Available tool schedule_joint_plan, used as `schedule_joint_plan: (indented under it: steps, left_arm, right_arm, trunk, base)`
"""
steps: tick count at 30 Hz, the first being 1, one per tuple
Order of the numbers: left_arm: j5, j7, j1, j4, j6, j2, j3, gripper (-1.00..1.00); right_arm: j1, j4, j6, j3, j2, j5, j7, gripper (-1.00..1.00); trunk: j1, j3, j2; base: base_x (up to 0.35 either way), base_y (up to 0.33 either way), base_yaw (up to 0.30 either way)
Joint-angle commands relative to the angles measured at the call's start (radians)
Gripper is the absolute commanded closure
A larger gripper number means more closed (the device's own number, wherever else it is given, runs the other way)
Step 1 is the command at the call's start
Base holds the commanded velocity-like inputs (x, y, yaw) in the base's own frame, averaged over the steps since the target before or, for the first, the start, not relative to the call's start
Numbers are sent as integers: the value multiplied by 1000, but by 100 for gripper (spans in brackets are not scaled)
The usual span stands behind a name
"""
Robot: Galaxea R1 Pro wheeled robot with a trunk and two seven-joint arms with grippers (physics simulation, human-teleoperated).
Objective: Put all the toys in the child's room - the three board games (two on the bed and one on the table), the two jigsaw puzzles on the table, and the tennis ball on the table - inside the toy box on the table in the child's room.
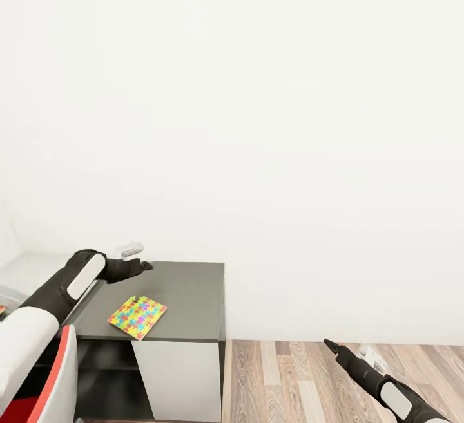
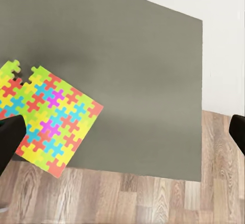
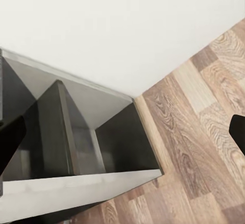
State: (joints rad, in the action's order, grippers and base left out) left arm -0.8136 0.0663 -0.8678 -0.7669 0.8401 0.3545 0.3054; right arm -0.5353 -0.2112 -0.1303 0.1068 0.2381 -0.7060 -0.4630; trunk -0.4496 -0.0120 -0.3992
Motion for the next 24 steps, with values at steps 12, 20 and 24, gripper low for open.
schedule_joint_plan:
  steps: [12,20,24]
  left_arm:
    - [-9,54,-1,0,0,-13,4,-100]
    - [-11,58,-1,5,-4,-12,1,-100]
    - [-12,60,-1,8,-8,-18,0,-100]
  right_arm:
    - [0,-28,-11,6,1,-4,-5,-100]
    - [0,-90,-19,6,1,-6,2,-100]
    - [0,-93,-33,9,2,-10,4,-100]
  trunk:
    - [0,0,-1]
    - [0,2,-1]
    - [0,6,-1]
  base:
    - [0,0,0]
    - [0,0,0]
    - [0,0,0]
